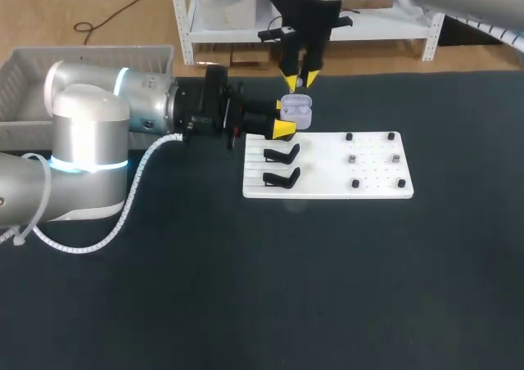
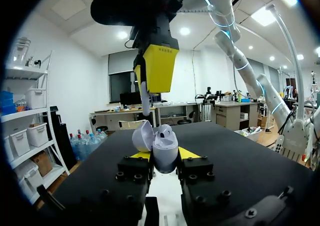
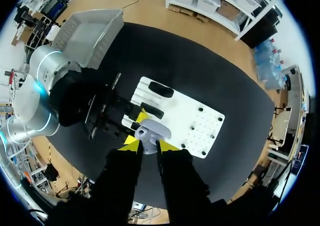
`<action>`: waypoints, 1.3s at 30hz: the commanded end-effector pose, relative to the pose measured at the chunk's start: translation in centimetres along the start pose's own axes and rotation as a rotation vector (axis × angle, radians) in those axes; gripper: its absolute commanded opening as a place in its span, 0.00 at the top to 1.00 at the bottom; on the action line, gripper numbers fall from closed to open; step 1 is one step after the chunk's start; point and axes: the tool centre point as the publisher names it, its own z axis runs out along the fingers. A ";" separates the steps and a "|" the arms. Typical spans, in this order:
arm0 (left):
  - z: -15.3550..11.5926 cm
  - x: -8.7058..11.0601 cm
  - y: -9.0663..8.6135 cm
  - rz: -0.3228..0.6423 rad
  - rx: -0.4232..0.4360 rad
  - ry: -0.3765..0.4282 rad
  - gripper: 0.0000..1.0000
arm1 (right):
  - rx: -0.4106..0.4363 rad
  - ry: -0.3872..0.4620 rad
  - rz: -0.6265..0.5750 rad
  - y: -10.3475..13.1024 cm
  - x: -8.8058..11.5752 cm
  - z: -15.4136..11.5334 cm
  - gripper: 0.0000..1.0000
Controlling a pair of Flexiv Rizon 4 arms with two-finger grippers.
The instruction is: Pick up each earbud case from the left stands, insert the matching earbuds, close the lid, and place the case in the box.
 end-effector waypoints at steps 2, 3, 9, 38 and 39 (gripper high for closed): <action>0.0 0.0 -0.2 0.003 -0.005 -0.001 1.00 | -0.001 -0.061 0.005 0.1 1.4 0.3 1.00; 0.0 0.0 -0.2 0.003 -0.005 -0.001 1.00 | -0.002 -0.065 0.005 0.2 1.5 0.3 1.00; 0.0 0.0 -0.2 0.003 -0.005 -0.001 1.00 | 0.021 -0.078 -0.004 0.8 1.4 0.5 1.00; 0.0 0.0 -0.2 0.003 -0.005 -0.001 1.00 | 0.058 -0.044 0.005 1.2 1.9 1.9 1.00; 0.0 0.0 -0.2 0.003 -0.005 -0.001 1.00 | 0.057 -0.042 0.005 1.2 1.9 1.9 1.00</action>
